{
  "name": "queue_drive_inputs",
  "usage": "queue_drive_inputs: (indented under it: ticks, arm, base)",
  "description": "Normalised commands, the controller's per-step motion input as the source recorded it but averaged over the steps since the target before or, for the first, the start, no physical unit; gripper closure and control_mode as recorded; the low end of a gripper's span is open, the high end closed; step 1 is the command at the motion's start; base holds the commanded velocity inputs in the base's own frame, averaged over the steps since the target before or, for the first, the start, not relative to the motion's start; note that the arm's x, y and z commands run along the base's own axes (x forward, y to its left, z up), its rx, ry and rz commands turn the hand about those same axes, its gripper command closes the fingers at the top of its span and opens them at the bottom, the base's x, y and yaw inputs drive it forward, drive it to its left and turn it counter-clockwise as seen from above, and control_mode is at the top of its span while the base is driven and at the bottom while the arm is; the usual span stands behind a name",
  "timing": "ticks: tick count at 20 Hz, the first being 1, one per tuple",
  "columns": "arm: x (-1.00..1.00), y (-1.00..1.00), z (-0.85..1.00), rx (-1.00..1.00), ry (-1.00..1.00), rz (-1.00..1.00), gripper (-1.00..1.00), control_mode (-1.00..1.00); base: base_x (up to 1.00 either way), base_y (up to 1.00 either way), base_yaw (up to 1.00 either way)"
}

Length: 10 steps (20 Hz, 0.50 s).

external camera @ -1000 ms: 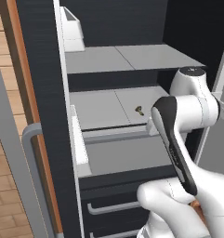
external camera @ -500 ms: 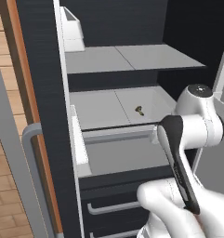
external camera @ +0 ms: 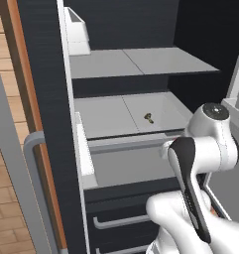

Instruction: Place the cold items (carrot and mushroom) from the fridge in one tupperware on the dining counter. Place the warm items (kebab skewer and hot dog) in the stove area in another tupperware.

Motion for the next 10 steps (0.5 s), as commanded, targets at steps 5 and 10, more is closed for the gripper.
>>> queue_drive_inputs:
  ticks: [5, 10]
  arm:
    - [0.00, 0.00, 0.00, 0.00, 0.00, 0.00, 1.00, 1.00]
    - [0.00, 0.00, 0.00, 0.00, 0.00, 0.00, 1.00, 1.00]
  base:
    - [-0.28, -0.02, 0.07]
    - [-0.59, -0.04, 0.15]
